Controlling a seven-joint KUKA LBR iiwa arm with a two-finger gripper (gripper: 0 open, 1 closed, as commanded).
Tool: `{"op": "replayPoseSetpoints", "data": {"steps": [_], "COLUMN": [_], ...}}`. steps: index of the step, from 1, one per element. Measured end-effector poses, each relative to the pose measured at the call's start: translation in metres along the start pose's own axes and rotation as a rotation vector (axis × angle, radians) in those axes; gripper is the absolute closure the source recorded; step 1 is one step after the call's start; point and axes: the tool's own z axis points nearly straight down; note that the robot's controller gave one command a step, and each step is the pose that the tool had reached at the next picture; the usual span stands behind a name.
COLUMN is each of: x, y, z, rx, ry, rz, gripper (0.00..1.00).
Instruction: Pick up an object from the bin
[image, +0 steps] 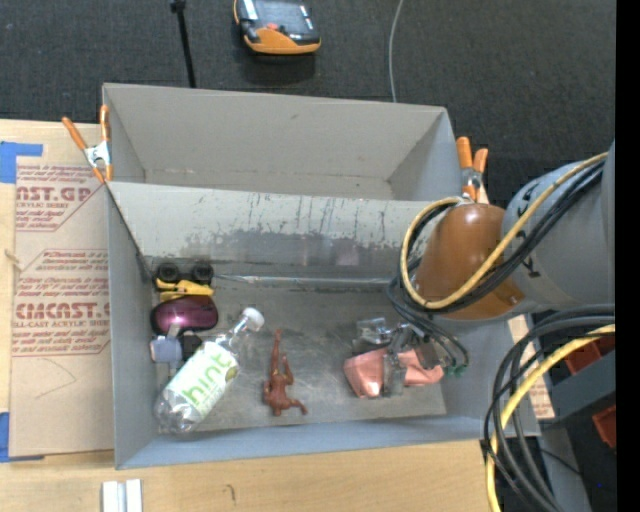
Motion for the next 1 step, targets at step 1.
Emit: {"op": "replayPoseSetpoints", "data": {"steps": [1], "x": [0.0098], "y": [0.0105], "z": [-0.1293], "rx": [-0.002], "ry": [0.014], "rz": [0.003], "gripper": [1.00]}}
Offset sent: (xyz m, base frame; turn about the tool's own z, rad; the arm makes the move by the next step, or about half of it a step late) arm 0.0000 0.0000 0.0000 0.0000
